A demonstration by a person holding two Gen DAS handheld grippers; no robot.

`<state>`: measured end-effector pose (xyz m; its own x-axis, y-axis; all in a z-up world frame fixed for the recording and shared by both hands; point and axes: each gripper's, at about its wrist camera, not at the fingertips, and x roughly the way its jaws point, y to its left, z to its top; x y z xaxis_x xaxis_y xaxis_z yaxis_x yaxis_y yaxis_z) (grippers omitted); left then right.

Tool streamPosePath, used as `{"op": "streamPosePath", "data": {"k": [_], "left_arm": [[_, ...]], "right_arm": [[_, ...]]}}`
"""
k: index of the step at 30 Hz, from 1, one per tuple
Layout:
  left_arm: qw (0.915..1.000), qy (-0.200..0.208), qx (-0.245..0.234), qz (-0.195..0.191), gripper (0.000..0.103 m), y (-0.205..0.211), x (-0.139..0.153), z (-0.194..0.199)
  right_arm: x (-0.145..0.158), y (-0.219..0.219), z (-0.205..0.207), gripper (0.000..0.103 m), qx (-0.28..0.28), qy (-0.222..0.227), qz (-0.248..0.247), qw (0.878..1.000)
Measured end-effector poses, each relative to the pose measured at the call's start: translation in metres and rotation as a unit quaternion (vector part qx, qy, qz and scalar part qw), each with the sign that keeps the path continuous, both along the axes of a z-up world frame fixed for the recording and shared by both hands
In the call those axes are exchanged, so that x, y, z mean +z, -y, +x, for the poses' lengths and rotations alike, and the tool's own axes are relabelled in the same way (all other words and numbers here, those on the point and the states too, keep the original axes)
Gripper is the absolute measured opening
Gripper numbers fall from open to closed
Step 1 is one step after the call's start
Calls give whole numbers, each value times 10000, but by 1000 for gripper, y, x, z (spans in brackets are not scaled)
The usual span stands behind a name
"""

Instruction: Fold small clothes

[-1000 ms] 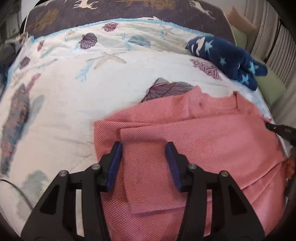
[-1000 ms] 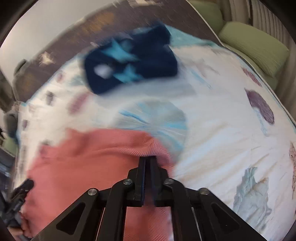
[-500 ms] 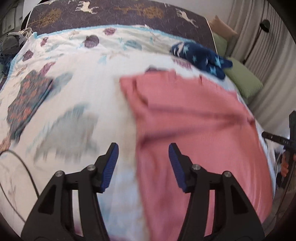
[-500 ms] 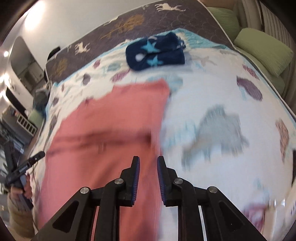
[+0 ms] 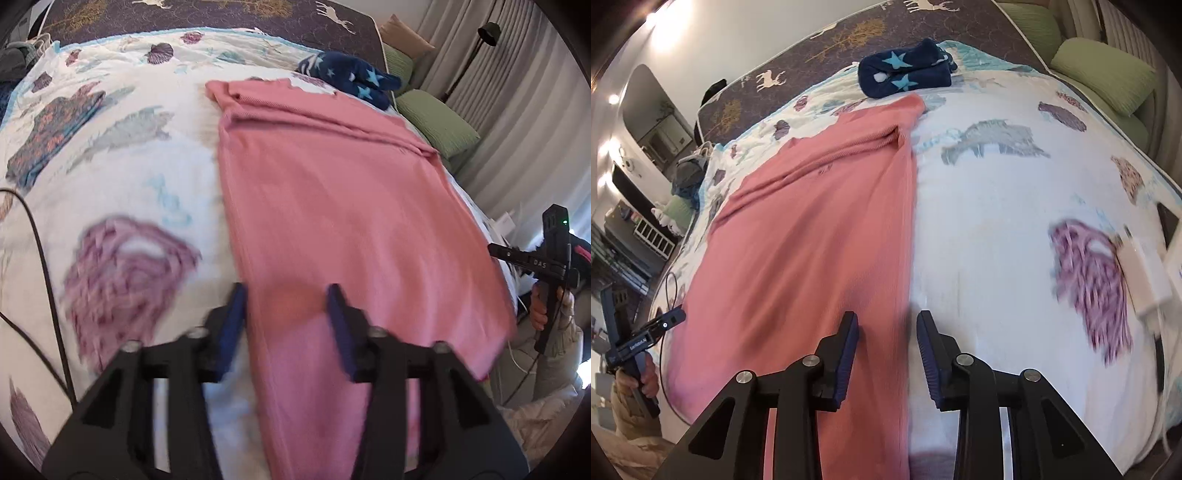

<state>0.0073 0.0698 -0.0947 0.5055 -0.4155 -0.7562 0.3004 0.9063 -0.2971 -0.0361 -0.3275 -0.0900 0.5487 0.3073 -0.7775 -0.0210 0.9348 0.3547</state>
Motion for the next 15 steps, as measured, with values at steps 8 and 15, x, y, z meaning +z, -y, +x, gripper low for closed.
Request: {"op": "streamPosePath", "data": {"k": [8, 15], "left_arm": [[10000, -11, -45, -86, 33, -10, -5, -49], [9974, -170, -135, -685, 4, -11, -3, -59]], "right_arm": [[-9, 1, -60, 40, 226, 32, 105, 9997], [-12, -2, -70, 5, 384, 105, 687, 9968]]}}
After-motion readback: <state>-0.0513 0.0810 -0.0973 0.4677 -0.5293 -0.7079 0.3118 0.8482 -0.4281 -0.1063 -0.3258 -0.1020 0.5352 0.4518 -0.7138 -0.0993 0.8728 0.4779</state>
